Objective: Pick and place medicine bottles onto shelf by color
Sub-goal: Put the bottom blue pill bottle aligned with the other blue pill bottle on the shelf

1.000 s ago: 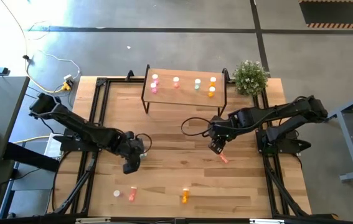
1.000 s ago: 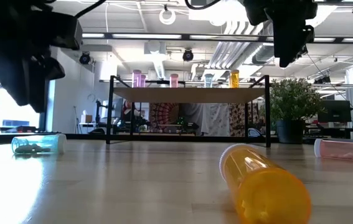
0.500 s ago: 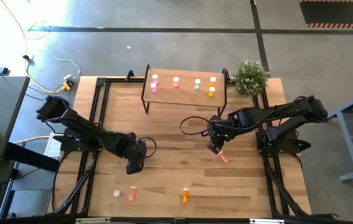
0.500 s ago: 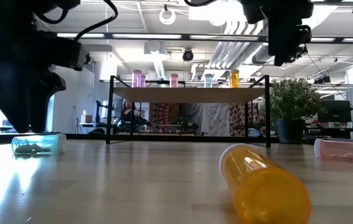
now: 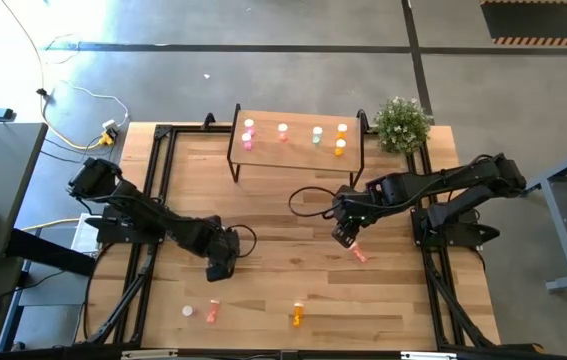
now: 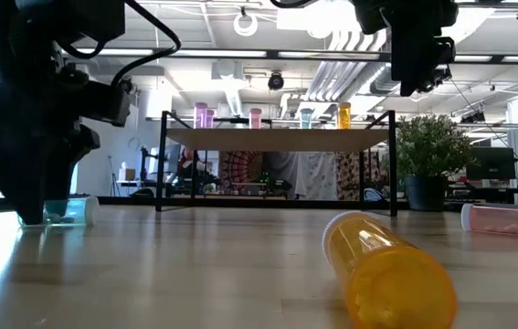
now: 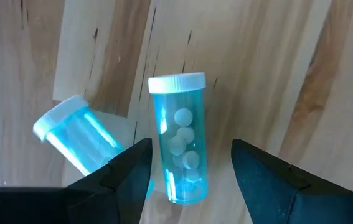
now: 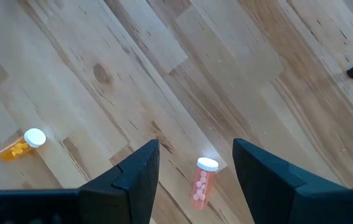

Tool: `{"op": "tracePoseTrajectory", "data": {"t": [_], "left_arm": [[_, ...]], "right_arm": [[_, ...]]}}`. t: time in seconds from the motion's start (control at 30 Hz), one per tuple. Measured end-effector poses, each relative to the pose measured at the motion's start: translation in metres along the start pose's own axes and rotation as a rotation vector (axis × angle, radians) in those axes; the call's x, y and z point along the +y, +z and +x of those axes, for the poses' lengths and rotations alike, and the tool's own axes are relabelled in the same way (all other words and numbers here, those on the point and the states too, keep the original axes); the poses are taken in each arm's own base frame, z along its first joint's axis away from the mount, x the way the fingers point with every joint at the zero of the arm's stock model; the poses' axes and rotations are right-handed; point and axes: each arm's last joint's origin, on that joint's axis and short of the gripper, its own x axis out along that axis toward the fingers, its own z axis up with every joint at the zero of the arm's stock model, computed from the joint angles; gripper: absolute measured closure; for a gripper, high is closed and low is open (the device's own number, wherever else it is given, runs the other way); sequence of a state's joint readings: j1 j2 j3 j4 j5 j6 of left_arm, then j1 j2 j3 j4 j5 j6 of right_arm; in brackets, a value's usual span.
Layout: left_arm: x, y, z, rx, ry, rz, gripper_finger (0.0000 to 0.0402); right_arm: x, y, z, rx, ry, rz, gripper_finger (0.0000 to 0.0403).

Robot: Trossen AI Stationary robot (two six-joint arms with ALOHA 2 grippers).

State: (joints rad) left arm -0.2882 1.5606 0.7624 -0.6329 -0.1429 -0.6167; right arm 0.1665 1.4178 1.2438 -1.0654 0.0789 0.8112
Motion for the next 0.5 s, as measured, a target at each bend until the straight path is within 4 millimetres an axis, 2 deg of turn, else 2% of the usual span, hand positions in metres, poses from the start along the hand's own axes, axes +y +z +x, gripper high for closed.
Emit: {"op": "tracePoseTrajectory", "data": {"t": [0.27,0.5], "left_arm": [[-0.0018,0.0010,0.0062,0.013,0.008,0.010,0.0196],[-0.0031,0.0018,0.0067,0.006,-0.006,0.004,0.0255]], "right_arm": [[0.0001,0.0001,0.0001,-0.001,0.000,-0.004,0.0208],[0.0001,0.0001,0.0001,-0.001,0.000,-0.007,0.0208]]}}
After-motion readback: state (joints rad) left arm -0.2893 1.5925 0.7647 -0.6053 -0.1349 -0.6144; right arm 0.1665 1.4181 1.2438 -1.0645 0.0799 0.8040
